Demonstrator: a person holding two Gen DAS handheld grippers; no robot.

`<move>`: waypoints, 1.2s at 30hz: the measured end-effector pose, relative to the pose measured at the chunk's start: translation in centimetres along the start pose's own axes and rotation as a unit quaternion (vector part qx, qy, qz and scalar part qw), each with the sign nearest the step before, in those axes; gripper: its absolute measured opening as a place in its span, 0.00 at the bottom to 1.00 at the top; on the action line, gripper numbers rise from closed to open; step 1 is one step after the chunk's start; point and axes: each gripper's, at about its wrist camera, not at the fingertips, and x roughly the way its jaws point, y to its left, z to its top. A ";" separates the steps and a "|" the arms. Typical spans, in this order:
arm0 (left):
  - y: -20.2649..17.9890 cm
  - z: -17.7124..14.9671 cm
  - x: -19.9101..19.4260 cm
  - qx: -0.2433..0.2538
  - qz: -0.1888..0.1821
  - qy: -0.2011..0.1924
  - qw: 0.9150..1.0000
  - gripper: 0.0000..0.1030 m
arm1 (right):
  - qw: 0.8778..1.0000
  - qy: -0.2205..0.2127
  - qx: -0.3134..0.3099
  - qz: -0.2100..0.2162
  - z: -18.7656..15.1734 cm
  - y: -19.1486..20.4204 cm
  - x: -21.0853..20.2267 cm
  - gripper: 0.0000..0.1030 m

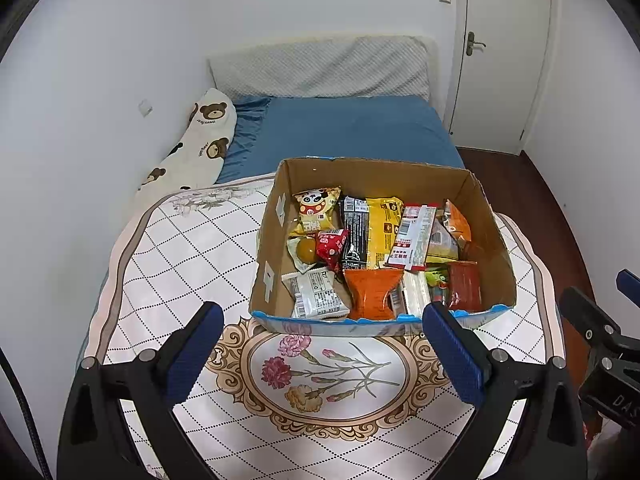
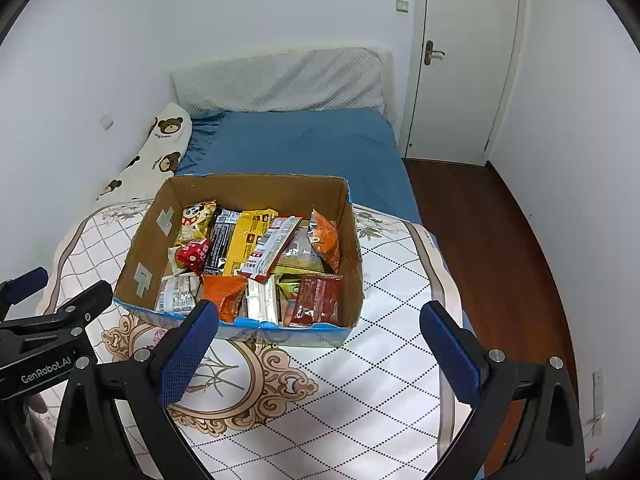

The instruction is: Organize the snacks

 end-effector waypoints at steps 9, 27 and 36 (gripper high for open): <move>-0.3 -0.5 -0.2 0.001 0.001 0.003 1.000 0.99 | 1.000 0.002 0.002 0.002 -0.3 -0.3 0.1 0.99; -0.1 -0.8 -1.1 -0.001 0.005 0.001 1.000 0.99 | 1.000 0.002 0.002 0.013 -0.5 -0.2 0.1 0.99; 0.0 -0.8 -1.4 -0.002 0.009 -0.001 1.000 0.99 | 1.000 -0.002 0.003 0.016 -0.3 -0.1 -0.4 0.99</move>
